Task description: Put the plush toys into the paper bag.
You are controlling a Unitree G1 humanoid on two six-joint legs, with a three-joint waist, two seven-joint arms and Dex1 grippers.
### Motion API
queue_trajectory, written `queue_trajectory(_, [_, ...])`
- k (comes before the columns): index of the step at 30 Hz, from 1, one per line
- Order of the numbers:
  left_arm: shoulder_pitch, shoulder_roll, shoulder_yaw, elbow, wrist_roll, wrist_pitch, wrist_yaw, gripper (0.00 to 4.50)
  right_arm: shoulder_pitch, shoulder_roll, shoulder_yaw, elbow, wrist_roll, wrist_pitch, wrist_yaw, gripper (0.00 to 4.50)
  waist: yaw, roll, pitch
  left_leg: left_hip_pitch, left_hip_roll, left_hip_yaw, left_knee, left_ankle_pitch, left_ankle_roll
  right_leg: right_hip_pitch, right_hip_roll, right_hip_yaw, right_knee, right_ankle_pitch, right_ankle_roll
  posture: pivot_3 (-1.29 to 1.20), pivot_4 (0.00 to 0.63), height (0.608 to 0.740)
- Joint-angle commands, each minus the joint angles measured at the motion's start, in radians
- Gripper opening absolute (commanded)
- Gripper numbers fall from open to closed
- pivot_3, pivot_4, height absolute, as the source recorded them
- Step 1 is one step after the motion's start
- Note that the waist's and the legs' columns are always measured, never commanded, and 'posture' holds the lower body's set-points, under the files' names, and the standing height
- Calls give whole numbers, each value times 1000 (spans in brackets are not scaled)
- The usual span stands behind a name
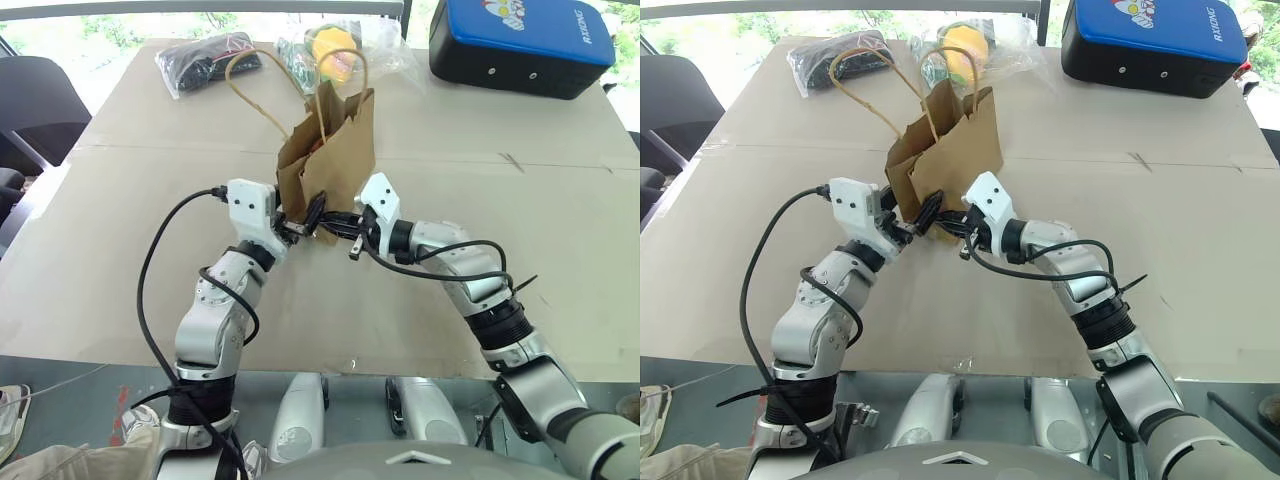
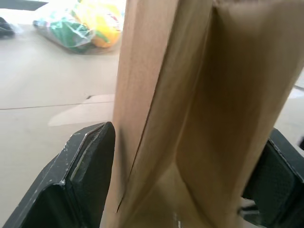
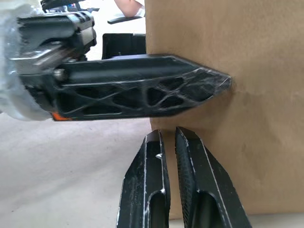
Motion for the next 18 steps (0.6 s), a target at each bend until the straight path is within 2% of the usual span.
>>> queue_trajectory(1, [-34,-18,-13,13,16,-65,-19,2863,21,-4,-20,-74,-5,-17,0,0,0,0,0,0,0,0,0,0,0,0,0,0,0,0,0,0,150,740])
queue_trajectory(2, [-36,-16,-9,17,13,-76,-31,2323,30,-8,-33,-97,0,-21,-2,0,0,0,0,0,0,0,0,0,0,0,0,0,0,0,0,0,150,740])
queue_trajectory(3, [-36,-7,-2,20,11,-86,-46,1809,45,-21,-49,-137,23,-7,9,499,0,0,0,0,0,0,0,0,0,0,0,0,0,0,0,0,150,740])
queue_trajectory(4, [-35,0,8,22,-4,-94,-71,1390,65,-44,-60,-185,41,-1,28,815,1,0,0,0,0,0,0,0,0,0,0,0,0,0,0,0,150,740])
queue_trajectory(5, [-32,6,17,22,-21,-100,-97,833,84,-63,-68,-226,54,9,37,1359,1,0,0,0,0,0,0,0,0,0,0,0,0,0,0,0,150,740])
queue_trajectory(7, [-33,42,42,32,-62,-123,-181,32,134,-111,-110,-323,93,31,50,2183,2,0,0,0,0,0,0,0,0,0,0,0,0,0,0,0,150,740])
queue_trajectory(10, [-58,116,93,44,-185,-114,-349,0,229,-211,-192,-467,150,65,72,3463,3,0,0,-1,0,0,0,0,0,0,0,-1,0,0,0,0,150,740])
queue_trajectory(11, [-79,155,113,64,-237,-97,-432,0,272,-258,-231,-516,172,73,88,4146,3,0,0,0,0,0,0,0,0,0,0,0,0,0,0,0,150,740])
queue_trajectory(12, [-89,182,125,75,-273,-86,-487,0,305,-290,-259,-553,189,80,98,4306,4,0,0,0,0,0,0,0,0,0,0,-1,0,0,0,0,150,740])
queue_trajectory(13, [-134,254,121,159,-303,-82,-656,0,381,-359,-348,-599,201,65,129,4306,3,0,0,0,0,0,0,0,0,0,0,-1,0,0,0,0,150,740])
queue_trajectory(15, [-212,353,85,315,-277,-160,-896,0,513,-466,-505,-653,218,33,186,4306,16,2,1,0,0,-1,0,0,0,1,1,-2,-1,0,0,0,150,740])
queue_trajectory(18, [-322,397,29,504,-244,-244,-1115,0,662,-564,-673,-665,245,-8,254,4306,22,2,1,0,-1,0,0,0,0,3,0,-1,-4,-1,0,0,150,740])
